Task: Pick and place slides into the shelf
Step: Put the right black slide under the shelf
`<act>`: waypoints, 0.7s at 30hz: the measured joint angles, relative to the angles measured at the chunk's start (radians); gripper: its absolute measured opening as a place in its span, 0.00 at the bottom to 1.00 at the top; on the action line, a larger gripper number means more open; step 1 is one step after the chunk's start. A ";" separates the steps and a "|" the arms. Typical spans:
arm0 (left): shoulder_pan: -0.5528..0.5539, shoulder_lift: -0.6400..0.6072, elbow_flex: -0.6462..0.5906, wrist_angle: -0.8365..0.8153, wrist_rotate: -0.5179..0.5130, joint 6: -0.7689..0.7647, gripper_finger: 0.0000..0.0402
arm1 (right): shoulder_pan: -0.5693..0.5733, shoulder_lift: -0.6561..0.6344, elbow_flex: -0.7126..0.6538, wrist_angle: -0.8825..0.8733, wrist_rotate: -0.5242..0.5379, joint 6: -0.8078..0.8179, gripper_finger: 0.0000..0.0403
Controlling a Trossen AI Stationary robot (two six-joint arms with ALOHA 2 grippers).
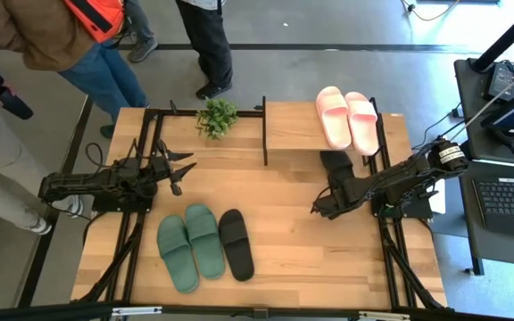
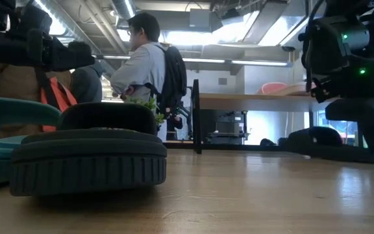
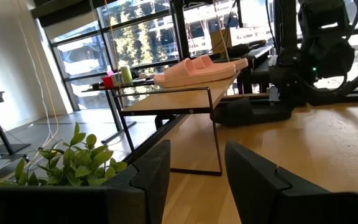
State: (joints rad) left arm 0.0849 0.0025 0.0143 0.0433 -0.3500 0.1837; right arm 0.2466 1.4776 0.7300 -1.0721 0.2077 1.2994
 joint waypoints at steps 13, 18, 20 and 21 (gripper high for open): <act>0.000 0.000 0.000 0.000 0.000 0.000 0.36 | 0.001 0.000 0.010 0.020 0.007 -0.054 0.01; 0.000 0.000 0.000 0.000 0.000 0.000 0.36 | 0.002 0.000 0.059 0.016 0.013 -0.083 0.03; 0.000 0.000 0.000 0.000 0.000 0.000 0.36 | 0.002 0.000 0.068 0.011 0.013 -0.108 0.04; 0.000 0.000 0.000 0.000 0.000 0.000 0.36 | 0.002 0.000 0.071 0.011 0.012 -0.123 0.04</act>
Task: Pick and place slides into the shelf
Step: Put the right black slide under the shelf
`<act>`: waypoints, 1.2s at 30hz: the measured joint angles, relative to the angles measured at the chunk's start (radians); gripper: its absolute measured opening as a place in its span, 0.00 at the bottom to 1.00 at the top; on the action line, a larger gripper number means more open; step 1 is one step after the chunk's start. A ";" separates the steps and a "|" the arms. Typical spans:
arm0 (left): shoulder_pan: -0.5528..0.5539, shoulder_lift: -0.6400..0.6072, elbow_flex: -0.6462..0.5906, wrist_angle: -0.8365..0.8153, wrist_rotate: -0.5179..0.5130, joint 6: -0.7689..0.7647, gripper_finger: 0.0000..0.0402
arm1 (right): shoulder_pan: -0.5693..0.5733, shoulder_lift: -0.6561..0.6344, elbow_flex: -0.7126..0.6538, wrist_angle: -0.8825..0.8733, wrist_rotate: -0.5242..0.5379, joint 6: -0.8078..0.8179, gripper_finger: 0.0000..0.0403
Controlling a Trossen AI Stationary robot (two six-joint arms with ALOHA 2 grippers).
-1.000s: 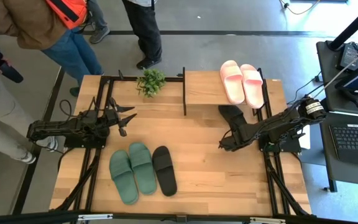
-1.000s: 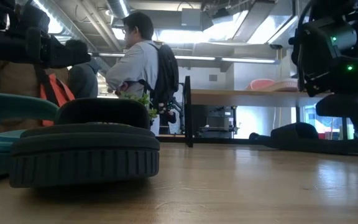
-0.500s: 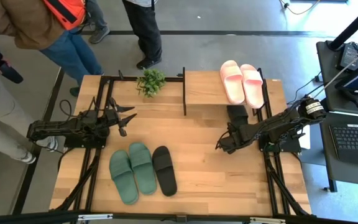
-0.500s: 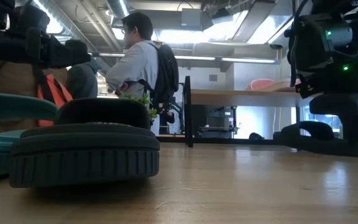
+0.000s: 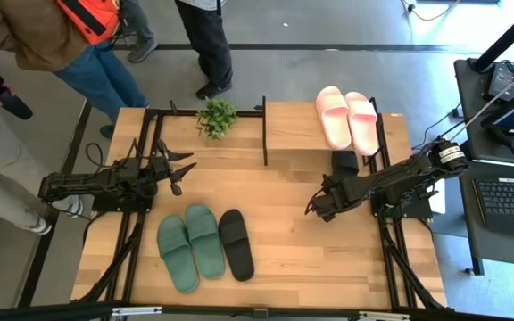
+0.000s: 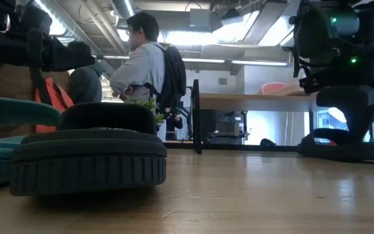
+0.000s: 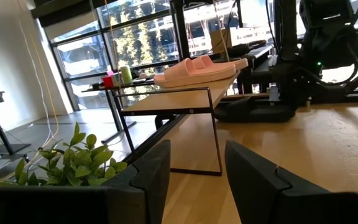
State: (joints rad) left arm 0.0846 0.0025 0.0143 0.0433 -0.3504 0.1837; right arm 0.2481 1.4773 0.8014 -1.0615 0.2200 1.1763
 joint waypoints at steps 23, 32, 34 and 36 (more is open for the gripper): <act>0.000 0.000 0.000 0.000 0.000 0.000 0.36 | 0.000 0.000 0.004 -0.008 -0.012 -0.038 0.46; 0.000 0.000 0.000 0.000 0.000 0.000 0.36 | 0.000 0.000 -0.030 0.008 -0.013 -0.032 0.43; 0.000 0.000 0.000 0.000 0.000 0.000 0.36 | 0.000 0.000 -0.034 0.009 -0.013 -0.033 0.41; 0.000 0.000 0.000 0.000 0.000 0.000 0.36 | 0.000 0.001 -0.036 0.007 -0.012 -0.037 0.38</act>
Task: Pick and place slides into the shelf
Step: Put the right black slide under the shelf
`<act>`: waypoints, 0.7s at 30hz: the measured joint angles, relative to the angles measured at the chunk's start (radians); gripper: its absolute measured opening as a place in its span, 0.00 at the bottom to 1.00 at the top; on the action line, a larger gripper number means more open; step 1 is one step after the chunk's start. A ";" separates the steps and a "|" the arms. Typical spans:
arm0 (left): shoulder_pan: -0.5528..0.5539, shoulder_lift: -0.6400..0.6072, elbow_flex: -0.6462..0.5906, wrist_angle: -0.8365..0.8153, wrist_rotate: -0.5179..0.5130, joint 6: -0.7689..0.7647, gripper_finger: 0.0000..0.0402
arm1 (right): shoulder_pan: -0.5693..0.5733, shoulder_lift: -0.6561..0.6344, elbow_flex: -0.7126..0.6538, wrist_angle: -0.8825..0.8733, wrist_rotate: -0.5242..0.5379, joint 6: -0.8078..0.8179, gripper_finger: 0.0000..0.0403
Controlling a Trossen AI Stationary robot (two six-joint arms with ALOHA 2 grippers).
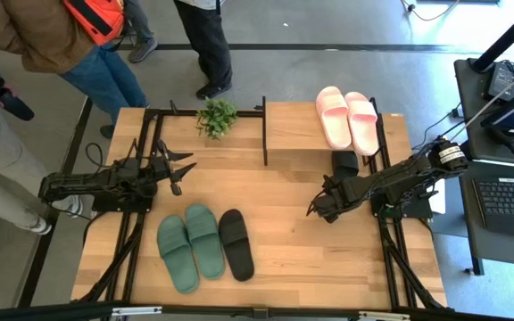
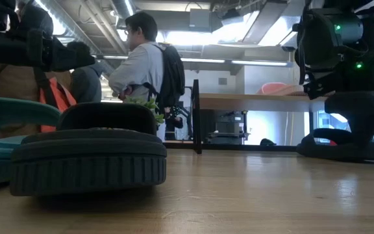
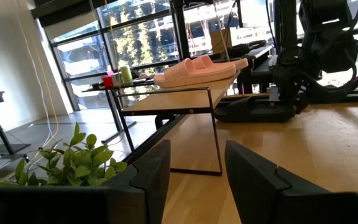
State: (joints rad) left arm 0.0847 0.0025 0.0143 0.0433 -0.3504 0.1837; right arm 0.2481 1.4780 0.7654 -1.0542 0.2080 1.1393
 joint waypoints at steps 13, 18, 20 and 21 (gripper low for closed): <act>0.000 0.000 0.000 0.000 0.000 0.000 0.36 | 0.000 0.000 0.000 0.011 0.001 -0.073 0.24; 0.000 0.000 0.000 0.000 0.000 0.000 0.36 | 0.000 0.021 0.000 0.020 0.002 -0.104 0.23; 0.000 0.000 0.000 0.000 0.000 0.000 0.36 | 0.000 0.039 0.000 0.019 0.003 -0.110 0.23; 0.000 0.000 0.000 0.000 0.000 0.000 0.36 | 0.000 0.047 0.000 0.019 0.003 -0.121 0.23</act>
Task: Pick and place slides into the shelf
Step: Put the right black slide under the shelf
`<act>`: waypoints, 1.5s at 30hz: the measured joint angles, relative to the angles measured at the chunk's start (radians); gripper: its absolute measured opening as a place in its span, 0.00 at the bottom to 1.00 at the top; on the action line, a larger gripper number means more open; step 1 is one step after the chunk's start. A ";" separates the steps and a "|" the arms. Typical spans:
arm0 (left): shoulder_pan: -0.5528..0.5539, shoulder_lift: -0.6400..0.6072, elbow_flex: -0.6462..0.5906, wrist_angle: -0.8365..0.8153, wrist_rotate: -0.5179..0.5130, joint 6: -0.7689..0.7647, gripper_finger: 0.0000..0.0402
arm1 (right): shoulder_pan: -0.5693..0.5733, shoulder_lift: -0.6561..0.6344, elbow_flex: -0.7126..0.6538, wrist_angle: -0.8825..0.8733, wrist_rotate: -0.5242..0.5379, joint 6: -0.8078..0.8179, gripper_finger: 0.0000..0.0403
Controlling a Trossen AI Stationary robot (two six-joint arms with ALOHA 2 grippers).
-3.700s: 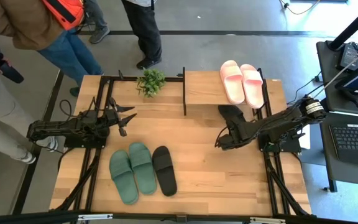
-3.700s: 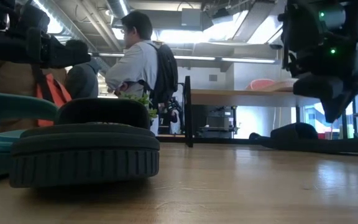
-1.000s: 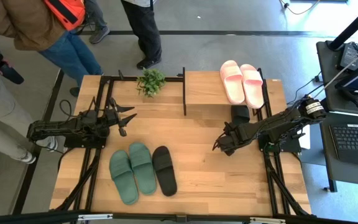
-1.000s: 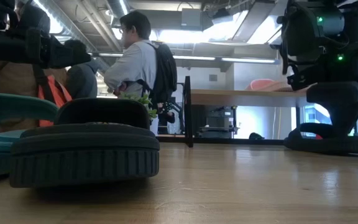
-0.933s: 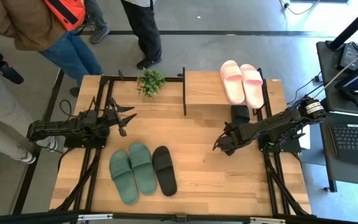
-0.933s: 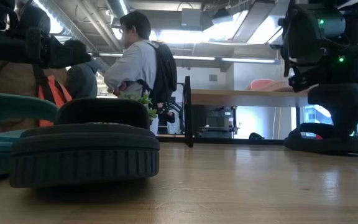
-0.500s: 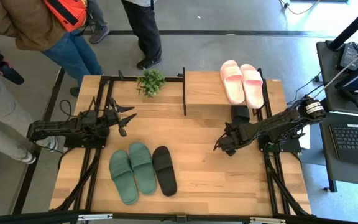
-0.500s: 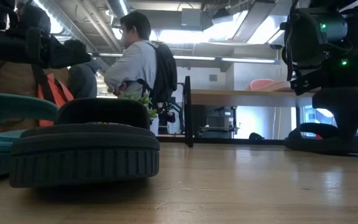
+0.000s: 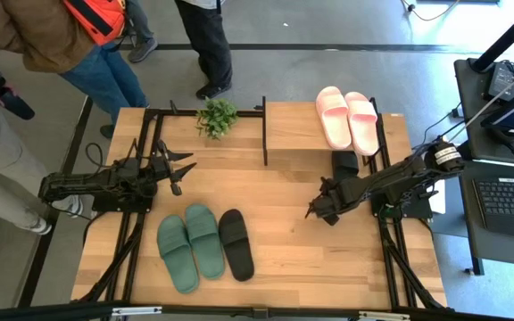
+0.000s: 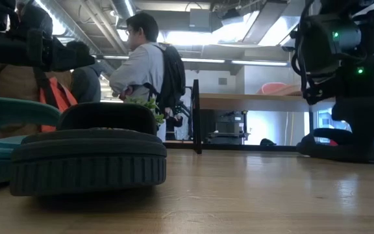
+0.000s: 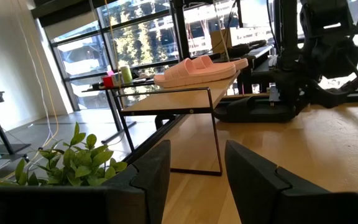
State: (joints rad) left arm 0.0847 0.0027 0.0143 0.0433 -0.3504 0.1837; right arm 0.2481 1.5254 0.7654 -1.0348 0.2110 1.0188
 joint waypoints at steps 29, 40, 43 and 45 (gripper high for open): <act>0.000 0.000 0.000 0.000 0.000 0.000 0.36 | -0.012 0.060 0.000 -0.090 0.095 0.041 0.03; 0.000 0.000 0.000 0.000 0.000 0.000 0.36 | -0.124 0.060 0.000 -0.088 0.162 -0.104 0.03; 0.000 0.000 0.000 0.000 0.000 0.000 0.36 | -0.162 0.060 0.000 -0.081 0.165 -0.158 0.03; 0.000 0.000 0.000 0.000 0.000 0.000 0.36 | -0.186 0.060 0.000 -0.078 0.166 -0.186 0.03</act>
State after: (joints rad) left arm 0.0845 0.0025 0.0143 0.0433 -0.3508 0.1837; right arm 0.0623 1.5852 0.7654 -1.1127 0.3775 0.8332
